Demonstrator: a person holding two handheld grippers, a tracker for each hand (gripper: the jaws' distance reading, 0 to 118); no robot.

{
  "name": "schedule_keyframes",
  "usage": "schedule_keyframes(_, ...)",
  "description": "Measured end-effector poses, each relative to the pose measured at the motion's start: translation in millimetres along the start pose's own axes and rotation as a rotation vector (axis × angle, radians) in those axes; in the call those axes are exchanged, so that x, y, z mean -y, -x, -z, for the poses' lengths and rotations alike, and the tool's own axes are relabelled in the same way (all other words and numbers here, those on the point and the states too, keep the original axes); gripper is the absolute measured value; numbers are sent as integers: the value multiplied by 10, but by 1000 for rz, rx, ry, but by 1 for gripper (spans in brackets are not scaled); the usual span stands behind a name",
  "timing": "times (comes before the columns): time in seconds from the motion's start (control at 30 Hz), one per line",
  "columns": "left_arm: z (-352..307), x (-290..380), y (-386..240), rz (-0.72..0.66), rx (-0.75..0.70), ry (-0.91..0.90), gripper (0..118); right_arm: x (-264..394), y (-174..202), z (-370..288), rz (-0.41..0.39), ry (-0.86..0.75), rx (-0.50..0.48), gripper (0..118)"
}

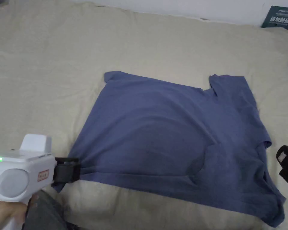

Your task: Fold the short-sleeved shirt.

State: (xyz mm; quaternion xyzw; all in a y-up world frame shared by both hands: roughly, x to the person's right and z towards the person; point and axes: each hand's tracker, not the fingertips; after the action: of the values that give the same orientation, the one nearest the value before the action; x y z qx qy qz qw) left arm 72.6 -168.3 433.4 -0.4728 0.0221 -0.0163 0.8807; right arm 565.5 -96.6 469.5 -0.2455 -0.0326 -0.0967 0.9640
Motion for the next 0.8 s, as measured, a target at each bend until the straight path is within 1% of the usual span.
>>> schedule_keyframes(0.07, 179, 118, 5, -10, 2, 59, 118, 14, 0, 9, -3, 8, 0, 1)
schedule_keyframes(0.1, 255, 181, 9, -36, 8, 84, 117, 17, 4, 7, -4, 11, -1, 1)
schedule_keyframes(0.13, 322, 233, 17, -70, 15, 115, 113, 20, 5, 9, -8, 17, -5, 1)
schedule_keyframes(0.2, 418, 281, 32, -94, 10, 142, 88, 29, 8, 12, -13, 23, -5, 1)
schedule_keyframes(0.27, 459, 292, 22, -91, -19, 144, 75, 35, 6, 14, -16, 30, -1, 1)
schedule_keyframes(0.33, 485, 251, 38, -99, -17, 162, 26, 40, -10, 16, -8, 34, 1, 1)
schedule_keyframes(0.37, 492, 243, 52, -99, -1, 161, 7, 37, -18, 14, -3, 35, 2, 1)
schedule_keyframes(0.4, 489, 225, 58, -105, 15, 154, 2, 39, -31, 11, 2, 36, 5, 1)
schedule_keyframes(0.47, 426, 197, 55, -106, 8, 135, 1, 41, -63, -2, 11, 43, 15, 1)
schedule_keyframes(0.5, 374, 176, 57, -108, 8, 96, 1, 35, -97, -12, 10, 51, 17, 1)
schedule_keyframes(0.57, 267, 120, 71, -128, 0, 29, 1, 26, -156, -34, -9, 85, 37, 1)
schedule_keyframes(0.7, 51, 16, 108, -158, -17, -67, 1, -5, -355, 26, -45, 250, 96, 3)
schedule_keyframes(0.73, -17, 3, 95, -160, -9, -66, 1, 4, -424, 69, -46, 314, 106, 9)
schedule_keyframes(0.77, -47, -16, 96, -165, -7, -79, 1, 24, -498, 106, -46, 341, 114, 36)
schedule_keyframes(0.8, -77, -31, 95, -175, -5, -100, 1, 65, -564, 149, -51, 370, 120, 66)
